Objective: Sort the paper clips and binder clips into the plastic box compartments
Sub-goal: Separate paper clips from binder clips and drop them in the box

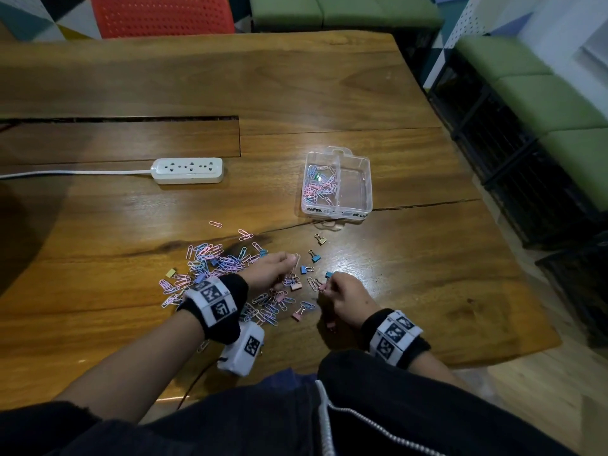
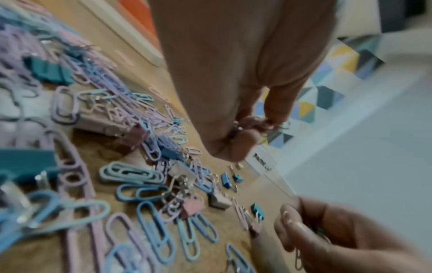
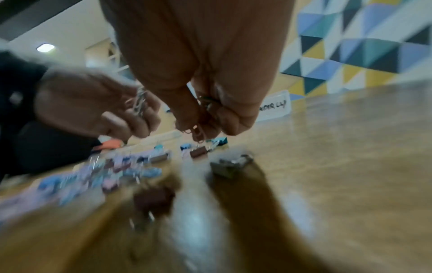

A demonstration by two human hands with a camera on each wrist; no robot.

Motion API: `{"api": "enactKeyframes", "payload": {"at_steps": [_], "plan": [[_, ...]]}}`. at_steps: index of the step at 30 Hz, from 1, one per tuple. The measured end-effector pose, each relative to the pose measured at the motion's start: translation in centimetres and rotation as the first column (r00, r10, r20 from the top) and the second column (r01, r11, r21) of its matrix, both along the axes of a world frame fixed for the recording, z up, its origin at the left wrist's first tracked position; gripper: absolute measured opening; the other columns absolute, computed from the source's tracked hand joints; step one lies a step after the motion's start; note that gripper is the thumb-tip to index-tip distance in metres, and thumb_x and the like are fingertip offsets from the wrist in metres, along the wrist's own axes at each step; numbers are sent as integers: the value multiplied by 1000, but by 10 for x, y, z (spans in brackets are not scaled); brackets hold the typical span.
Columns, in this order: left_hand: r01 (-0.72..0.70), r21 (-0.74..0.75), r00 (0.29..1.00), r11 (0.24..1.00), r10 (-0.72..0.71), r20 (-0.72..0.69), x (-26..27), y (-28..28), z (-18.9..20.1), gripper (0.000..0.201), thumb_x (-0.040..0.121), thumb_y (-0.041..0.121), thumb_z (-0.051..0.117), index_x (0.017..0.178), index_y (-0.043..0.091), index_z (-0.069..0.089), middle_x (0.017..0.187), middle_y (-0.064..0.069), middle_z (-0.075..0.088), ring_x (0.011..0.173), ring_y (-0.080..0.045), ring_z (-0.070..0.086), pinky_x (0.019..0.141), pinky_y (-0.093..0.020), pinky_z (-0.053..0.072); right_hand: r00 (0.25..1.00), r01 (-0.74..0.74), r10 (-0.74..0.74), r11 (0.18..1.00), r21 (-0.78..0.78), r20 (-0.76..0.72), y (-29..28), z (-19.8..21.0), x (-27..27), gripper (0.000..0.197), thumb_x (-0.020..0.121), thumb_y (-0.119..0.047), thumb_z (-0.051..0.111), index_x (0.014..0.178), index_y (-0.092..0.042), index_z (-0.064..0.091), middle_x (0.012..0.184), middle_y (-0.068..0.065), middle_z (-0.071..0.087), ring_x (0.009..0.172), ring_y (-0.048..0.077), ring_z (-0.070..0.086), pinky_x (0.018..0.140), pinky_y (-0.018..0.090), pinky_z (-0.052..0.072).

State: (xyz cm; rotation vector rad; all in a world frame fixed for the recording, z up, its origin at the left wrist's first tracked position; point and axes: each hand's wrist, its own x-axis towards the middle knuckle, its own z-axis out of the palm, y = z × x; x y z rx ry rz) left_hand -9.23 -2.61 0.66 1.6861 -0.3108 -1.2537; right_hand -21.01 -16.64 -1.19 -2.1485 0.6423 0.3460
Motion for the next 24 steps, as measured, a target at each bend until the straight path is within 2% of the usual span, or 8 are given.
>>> {"api": "enactKeyframes", "payload": {"at_steps": [3,5,7,11,14,17,21,24], "plan": [[-170,-126,957,977,133,-259,7,2,4,20,96,12,38,80,11,50,77,-2,51,57,-8,47,45,-14,42,972,197,-223,948,251,80,-3,10,2,18,87,-8,54,73,-18,48,81,-2,54,74,7,50,62,17,40],[-186,-150,942,971,133,-308,8,4,4,19,94,7,41,79,9,52,75,-3,54,50,-5,53,45,-16,45,950,240,-302,872,427,82,-5,16,2,21,87,-1,51,78,-20,51,79,-3,53,70,7,52,58,17,41],[-199,-141,930,970,142,-338,9,6,2,19,93,8,43,78,10,53,72,-2,57,49,-5,53,47,-17,46,957,245,-290,826,507,11,-6,20,4,26,89,1,45,82,-21,54,83,-3,55,73,9,53,59,20,41],[-266,-107,901,958,208,-381,9,9,-2,17,94,16,42,81,12,53,74,-1,55,60,-11,45,54,-21,42,973,150,-77,927,344,-219,-2,25,8,27,95,-5,34,92,-14,60,83,-4,57,71,3,47,57,17,36],[-346,-106,853,932,266,-449,10,11,-3,18,95,18,41,83,13,53,73,-1,51,62,-11,43,57,-23,42,958,263,-231,945,193,-172,-3,15,12,29,96,-8,33,106,-8,60,81,-3,55,63,5,45,53,17,34],[-396,-97,809,913,297,-507,12,14,-4,23,96,22,38,81,14,53,66,3,51,56,-9,43,50,-19,43,905,426,-407,861,277,-126,-8,11,12,26,95,-3,33,98,-5,59,73,-2,55,57,7,43,52,16,35],[-387,-98,814,917,290,-503,13,15,-6,30,97,26,31,74,17,47,58,6,42,57,-10,33,57,-23,33,853,487,-504,674,556,-137,-9,13,8,27,89,-4,38,69,-9,55,63,0,47,54,9,38,53,19,30],[-420,-72,802,905,333,-496,11,14,-9,31,94,23,31,65,17,43,50,7,37,56,-12,31,59,-25,31,868,481,-468,710,515,-165,-9,10,7,29,92,-17,44,63,-13,49,58,-2,39,52,9,33,52,20,27]]}}
